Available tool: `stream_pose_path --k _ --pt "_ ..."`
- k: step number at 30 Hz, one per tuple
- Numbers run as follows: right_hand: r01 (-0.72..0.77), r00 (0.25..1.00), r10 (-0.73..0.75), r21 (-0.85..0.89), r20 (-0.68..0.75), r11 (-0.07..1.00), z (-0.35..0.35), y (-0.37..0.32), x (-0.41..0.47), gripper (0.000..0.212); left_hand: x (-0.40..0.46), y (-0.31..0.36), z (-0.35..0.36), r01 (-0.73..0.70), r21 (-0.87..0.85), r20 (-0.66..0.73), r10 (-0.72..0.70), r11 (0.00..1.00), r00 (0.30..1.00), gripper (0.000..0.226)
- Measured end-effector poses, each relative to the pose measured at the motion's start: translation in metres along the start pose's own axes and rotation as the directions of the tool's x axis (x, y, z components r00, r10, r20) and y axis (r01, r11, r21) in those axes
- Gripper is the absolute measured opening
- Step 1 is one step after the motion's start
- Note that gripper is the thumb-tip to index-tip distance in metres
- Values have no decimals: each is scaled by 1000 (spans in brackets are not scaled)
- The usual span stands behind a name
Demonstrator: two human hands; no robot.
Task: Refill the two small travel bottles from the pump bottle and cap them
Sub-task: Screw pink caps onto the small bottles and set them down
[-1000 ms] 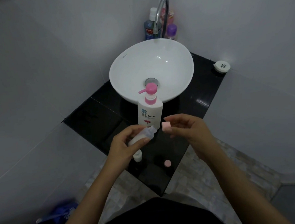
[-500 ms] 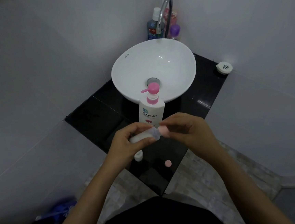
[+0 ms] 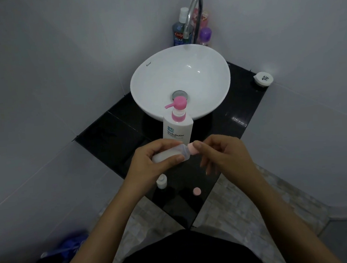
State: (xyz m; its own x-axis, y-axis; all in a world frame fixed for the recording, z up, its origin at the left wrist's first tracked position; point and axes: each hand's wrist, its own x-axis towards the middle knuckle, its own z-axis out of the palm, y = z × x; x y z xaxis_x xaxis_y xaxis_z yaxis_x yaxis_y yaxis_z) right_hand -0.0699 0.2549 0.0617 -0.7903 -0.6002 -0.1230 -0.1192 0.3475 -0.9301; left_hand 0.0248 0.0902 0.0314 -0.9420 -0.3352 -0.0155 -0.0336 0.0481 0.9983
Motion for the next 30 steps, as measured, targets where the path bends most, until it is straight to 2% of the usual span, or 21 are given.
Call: stream_pose_path --k 2,5,7,10,14,15,18,21,23,26,30 --pt "22 1000 -22 -14 7 1000 -2 -2 0 41 0 2 1 -8 -10 7 8 1000 1000 30" --pt "88 992 -88 3 86 996 -11 -2 0 28 0 5 2 -6 -23 9 6 1000 1000 32" --pt "69 996 -66 -42 67 997 -10 -1 1 18 1 4 3 0 -24 15 0 1000 1000 34" --pt "16 1000 -14 -83 28 996 -8 -6 2 35 1 4 3 0 -6 17 0 1000 1000 35" --pt "99 986 -92 -44 136 994 -15 -2 1 24 3 4 2 9 7 5 -9 1000 1000 37" --pt "82 989 -74 -62 125 995 -13 -2 0 20 3 4 3 12 14 10 -12 1000 1000 38" --pt "25 999 -21 -77 47 997 -9 -4 0 34 2 4 4 26 10 27 -26 1000 999 37" --pt "77 989 -79 22 124 997 -15 -1 0 22 2 4 4 28 -13 13 -28 1000 1000 34" --pt "61 991 -57 -30 120 998 -15 0 -1 18 3 4 4 32 -1 13 -32 999 999 34" --pt "0 999 4 -88 39 996 -12 -1 1 37 4 3 4 45 7 22 -45 999 999 35" --pt "85 987 -76 -54 138 995 -18 3 0 19 4 5 4 37 -1 13 -37 999 999 33"
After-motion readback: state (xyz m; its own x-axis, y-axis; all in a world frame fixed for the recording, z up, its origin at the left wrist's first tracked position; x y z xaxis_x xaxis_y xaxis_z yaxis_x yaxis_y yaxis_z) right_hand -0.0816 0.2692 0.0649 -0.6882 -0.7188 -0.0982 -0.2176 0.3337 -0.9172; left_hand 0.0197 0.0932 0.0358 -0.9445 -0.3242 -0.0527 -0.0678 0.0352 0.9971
